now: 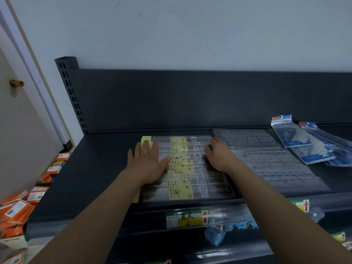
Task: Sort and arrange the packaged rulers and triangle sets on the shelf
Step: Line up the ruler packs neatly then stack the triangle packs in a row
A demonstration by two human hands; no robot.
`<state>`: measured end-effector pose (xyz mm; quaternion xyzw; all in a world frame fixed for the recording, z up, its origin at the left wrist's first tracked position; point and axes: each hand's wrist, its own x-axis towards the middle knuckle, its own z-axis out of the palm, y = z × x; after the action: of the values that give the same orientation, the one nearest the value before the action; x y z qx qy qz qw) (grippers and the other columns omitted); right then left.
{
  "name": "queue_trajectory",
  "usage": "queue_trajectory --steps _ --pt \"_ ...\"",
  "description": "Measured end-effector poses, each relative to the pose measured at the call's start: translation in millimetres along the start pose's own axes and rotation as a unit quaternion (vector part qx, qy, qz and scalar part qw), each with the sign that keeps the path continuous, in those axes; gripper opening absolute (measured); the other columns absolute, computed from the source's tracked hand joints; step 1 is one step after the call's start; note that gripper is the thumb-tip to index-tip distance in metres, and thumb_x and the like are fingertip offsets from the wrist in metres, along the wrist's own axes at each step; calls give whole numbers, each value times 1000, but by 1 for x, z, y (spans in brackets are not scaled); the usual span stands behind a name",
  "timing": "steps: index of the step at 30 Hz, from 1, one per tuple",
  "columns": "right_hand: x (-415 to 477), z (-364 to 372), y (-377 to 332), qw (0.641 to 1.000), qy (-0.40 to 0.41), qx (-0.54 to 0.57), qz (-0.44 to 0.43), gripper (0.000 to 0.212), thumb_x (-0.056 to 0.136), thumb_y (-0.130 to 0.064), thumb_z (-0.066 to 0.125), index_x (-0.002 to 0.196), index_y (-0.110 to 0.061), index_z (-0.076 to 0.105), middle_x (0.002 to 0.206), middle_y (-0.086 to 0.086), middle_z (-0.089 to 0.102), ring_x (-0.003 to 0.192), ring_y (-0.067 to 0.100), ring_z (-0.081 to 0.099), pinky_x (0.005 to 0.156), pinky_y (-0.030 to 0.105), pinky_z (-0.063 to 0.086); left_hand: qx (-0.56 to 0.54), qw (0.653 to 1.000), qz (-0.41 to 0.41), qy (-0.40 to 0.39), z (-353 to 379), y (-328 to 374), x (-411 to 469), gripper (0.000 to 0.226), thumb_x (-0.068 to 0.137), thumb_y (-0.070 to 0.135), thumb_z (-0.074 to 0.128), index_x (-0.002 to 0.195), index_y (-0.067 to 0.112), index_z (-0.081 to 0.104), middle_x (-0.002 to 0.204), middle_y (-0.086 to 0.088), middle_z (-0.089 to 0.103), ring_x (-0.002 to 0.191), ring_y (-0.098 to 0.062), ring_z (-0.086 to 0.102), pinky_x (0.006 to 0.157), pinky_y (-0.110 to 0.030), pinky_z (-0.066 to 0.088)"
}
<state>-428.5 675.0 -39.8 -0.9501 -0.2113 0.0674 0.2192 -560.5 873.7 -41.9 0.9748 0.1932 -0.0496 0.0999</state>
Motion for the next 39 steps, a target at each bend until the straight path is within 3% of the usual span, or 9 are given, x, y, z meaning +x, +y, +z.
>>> queue_trajectory --steps 14,16,18,21,24,26,29,34,39 --pt "34 0 -14 1000 24 12 -3 40 101 -13 33 136 5 38 144 22 35 134 31 34 106 33 29 -14 999 -51 -13 -4 -7 25 81 93 66 15 152 19 -14 159 -12 -18 147 -27 -16 120 -44 -5" --pt "37 5 -14 1000 14 18 -8 27 100 -10 33 121 2 45 131 22 42 130 31 37 102 30 29 -9 998 -50 -22 -2 -8 27 80 93 66 14 153 19 -12 159 -13 -16 147 -28 -15 120 -45 -5" --pt "40 10 -9 999 10 29 -20 10 99 -6 33 99 -3 43 117 19 46 120 31 42 89 24 29 -1 999 -49 -22 1 -8 27 79 93 66 13 153 19 -10 160 -14 -14 147 -28 -13 120 -45 -5" --pt "37 9 -4 998 21 48 -36 11 99 -8 35 95 -2 43 114 15 46 110 28 45 74 19 25 -2 999 -48 -13 -1 -7 25 78 94 65 14 153 19 -7 160 -14 -10 148 -28 -10 120 -46 -3" --pt "26 1 -3 998 9 17 -54 15 100 -13 35 96 -2 44 112 13 45 117 30 43 81 19 28 6 999 -33 7 -9 -5 15 76 95 62 13 153 18 -7 161 -11 -10 147 -27 -11 120 -46 -4" --pt "13 -1 -3 997 -8 -31 -64 34 102 -23 34 120 4 43 132 16 40 131 30 34 101 23 26 24 1000 -8 16 -9 -1 3 75 96 61 14 153 17 -9 160 -9 -13 147 -25 -14 119 -46 -7" --pt "-9 9 -7 994 -40 -85 -62 66 100 -44 28 147 1 19 157 17 14 145 27 14 119 37 15 20 1000 9 -20 3 7 -15 77 94 64 12 152 19 -13 159 -6 -19 146 -24 -19 118 -47 -9" --pt "-26 27 -11 984 -44 -162 -64 75 99 -53 13 151 -3 -6 159 16 -11 148 26 -11 121 39 -2 12 1000 0 -25 14 10 -21 78 93 66 9 152 21 -14 158 -6 -22 146 -23 -20 118 -49 -8" --pt "-34 16 -15 990 -18 -122 -64 68 102 -45 18 152 -3 0 160 15 -4 148 25 -6 120 35 -3 4 1000 15 -2 7 8 -26 76 95 63 13 154 18 -6 160 -9 -13 147 -25 -13 119 -48 -6"
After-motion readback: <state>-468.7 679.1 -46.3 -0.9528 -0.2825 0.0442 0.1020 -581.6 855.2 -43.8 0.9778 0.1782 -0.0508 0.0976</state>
